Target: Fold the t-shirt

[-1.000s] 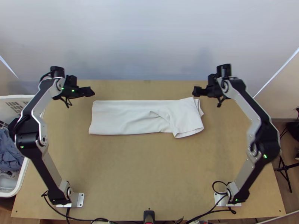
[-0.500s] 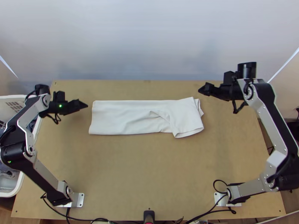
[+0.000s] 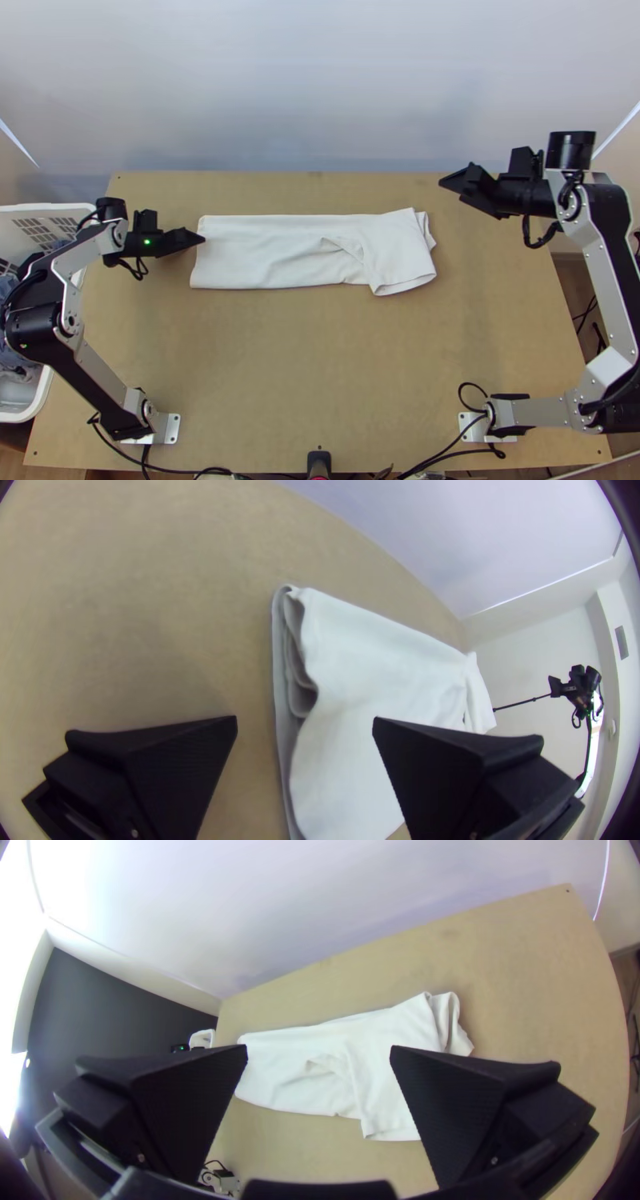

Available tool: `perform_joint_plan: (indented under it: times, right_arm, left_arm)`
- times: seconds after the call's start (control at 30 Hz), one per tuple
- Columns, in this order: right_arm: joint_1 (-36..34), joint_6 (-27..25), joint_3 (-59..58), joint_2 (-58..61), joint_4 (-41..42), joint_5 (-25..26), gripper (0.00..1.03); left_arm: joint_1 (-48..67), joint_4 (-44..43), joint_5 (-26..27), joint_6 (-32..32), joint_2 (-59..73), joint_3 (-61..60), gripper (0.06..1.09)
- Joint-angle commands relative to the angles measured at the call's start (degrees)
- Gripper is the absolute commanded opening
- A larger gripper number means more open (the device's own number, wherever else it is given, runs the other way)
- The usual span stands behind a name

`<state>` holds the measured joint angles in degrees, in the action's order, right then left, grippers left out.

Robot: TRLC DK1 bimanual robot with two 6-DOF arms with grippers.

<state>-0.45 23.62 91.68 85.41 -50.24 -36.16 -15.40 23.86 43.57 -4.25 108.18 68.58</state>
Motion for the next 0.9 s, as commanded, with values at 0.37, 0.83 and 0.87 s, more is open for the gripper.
perform_joint_plan:
  times: [0.37, 0.83, 0.87]
  right_arm:
    - [-2.28, 2.4, 1.31, -3.05, -0.39, -1.28, 0.99]
    - [-5.7, 1.26, -1.77, -5.51, -1.09, -2.51, 0.99]
    - [-5.7, 1.26, -2.03, -5.51, -1.09, -2.6, 0.99]
  left_arm:
    - [17.6, -6.98, -1.03, 7.15, 4.85, 0.95, 1.03]
    - [-6.22, -2.06, -5.34, 8.38, 0.45, 6.39, 0.09]
    - [-8.68, 0.05, -5.25, 6.8, 0.8, 7.98, 0.09]
